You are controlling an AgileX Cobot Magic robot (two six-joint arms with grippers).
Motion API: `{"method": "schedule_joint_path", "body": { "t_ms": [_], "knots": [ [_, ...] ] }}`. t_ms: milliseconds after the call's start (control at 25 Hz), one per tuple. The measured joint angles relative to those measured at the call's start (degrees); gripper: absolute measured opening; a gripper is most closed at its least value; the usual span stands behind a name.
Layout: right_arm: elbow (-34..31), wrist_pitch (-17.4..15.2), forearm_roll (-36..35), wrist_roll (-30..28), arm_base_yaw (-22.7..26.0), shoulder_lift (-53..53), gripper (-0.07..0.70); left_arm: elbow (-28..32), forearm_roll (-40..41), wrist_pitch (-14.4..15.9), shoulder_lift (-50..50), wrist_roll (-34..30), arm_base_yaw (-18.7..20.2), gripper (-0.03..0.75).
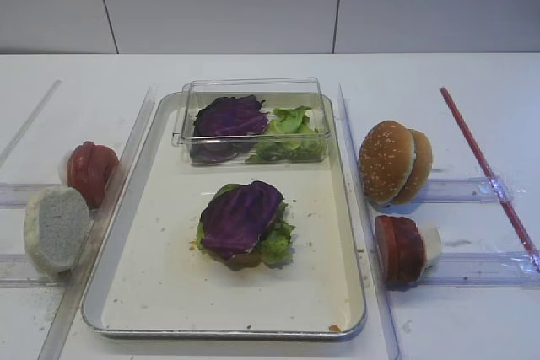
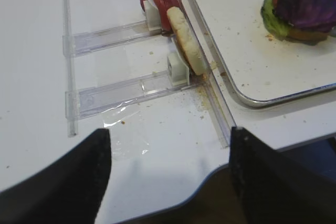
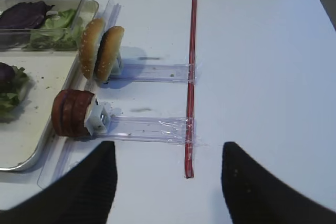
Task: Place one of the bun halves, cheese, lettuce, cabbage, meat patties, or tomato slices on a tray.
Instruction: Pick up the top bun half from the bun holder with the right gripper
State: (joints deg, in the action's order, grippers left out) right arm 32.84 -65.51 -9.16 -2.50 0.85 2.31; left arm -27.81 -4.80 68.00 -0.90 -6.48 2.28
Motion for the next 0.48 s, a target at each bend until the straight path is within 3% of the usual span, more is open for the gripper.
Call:
{"method": "schedule_joint_path", "body": {
  "t_ms": [480],
  "knots": [
    [12.4,0.0,-6.3,0.0,0.0,20.3,0.454,0.0,0.0,0.0,0.0,0.0,0.0,0.44]
  ]
}}
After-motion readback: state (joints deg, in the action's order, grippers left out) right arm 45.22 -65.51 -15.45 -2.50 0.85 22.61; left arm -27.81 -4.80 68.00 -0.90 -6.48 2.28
